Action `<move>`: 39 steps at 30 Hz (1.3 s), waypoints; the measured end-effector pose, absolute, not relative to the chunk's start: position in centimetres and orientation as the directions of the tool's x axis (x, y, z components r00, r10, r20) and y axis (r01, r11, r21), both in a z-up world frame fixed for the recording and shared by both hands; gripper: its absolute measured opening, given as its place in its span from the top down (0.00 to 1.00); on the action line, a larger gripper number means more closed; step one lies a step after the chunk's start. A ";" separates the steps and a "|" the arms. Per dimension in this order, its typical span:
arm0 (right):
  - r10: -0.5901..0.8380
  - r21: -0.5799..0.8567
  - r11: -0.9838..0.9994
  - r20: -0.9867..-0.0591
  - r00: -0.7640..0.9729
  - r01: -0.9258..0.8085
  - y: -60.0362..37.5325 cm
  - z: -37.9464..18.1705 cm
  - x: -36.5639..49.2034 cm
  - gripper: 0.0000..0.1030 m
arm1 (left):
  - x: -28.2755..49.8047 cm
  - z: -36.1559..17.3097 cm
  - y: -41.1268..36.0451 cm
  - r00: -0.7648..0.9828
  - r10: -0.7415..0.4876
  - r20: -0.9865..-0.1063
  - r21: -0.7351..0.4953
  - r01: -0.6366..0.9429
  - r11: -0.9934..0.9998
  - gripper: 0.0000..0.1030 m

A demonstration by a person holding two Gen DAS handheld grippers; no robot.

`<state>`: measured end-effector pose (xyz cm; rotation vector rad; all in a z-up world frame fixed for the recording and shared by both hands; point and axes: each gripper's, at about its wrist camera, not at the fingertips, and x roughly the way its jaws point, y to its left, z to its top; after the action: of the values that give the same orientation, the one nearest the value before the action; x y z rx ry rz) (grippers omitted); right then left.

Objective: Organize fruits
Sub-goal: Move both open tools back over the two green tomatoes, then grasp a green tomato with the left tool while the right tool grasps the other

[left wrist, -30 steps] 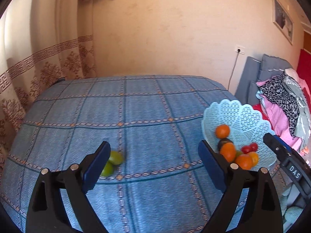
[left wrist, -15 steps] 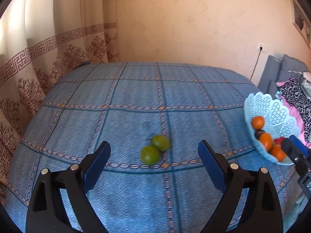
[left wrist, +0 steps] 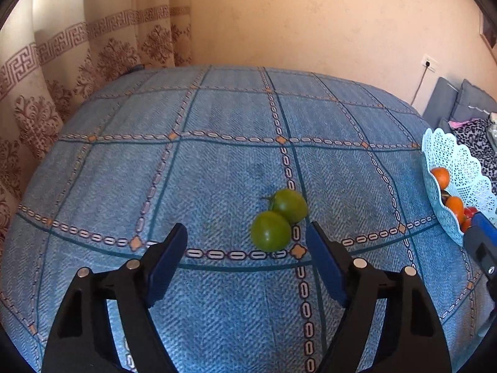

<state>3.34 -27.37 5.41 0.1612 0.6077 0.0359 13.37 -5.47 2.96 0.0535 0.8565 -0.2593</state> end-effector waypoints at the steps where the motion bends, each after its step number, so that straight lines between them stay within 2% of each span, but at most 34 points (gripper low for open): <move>1: 0.090 0.163 0.987 -0.572 0.815 0.005 -27.1 5.3 3.6 0.41 | 13.6 2.8 -5.5 0.619 -0.209 -0.757 -0.060 0.252 0.966 0.24; 4: 0.118 0.173 0.985 -0.588 0.800 -0.019 -26.6 5.1 4.3 0.41 | 14.1 2.2 -5.7 0.605 -0.214 -0.767 -0.063 0.260 0.964 0.27; 9: 0.136 0.174 0.984 -0.602 0.787 -0.036 -25.9 5.0 5.2 0.41 | 14.6 1.3 -5.9 0.594 -0.206 -0.777 -0.058 0.260 0.964 0.41; 10: 0.139 0.175 0.984 -0.604 0.784 -0.039 -25.9 4.9 5.4 0.41 | 14.6 1.3 -5.9 0.600 -0.203 -0.774 -0.052 0.260 0.964 0.44; 12: 0.148 0.180 0.983 -0.611 0.777 -0.046 -25.7 4.8 5.8 0.41 | 14.5 1.4 -5.8 0.598 -0.227 -0.769 -0.068 0.275 0.959 0.57; 15: 0.163 0.176 0.982 -0.625 0.763 -0.065 -25.0 4.7 6.7 0.41 | 14.2 1.4 -5.7 0.592 -0.257 -0.764 -0.089 0.297 0.951 0.67; 22: 0.207 0.148 0.978 -0.673 0.710 -0.145 -22.3 3.7 9.0 0.41 | 12.8 2.4 -4.8 0.651 -0.217 -0.728 -0.065 0.250 0.966 0.68; 27: 0.208 0.128 0.978 -0.696 0.688 -0.166 -20.8 2.6 11.2 0.41 | 13.0 3.4 -2.8 0.691 -0.156 -0.706 -0.061 0.160 0.985 0.67; 39: 0.239 0.098 0.964 -0.730 0.640 -0.248 -16.3 0.3 15.0 0.41 | 14.5 3.5 1.6 0.688 -0.047 -0.724 -0.086 -0.023 0.996 0.67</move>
<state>15.00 -16.28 0.35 -0.0117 0.8312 0.2777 14.47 1.59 3.47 -0.0912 0.8123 -0.0130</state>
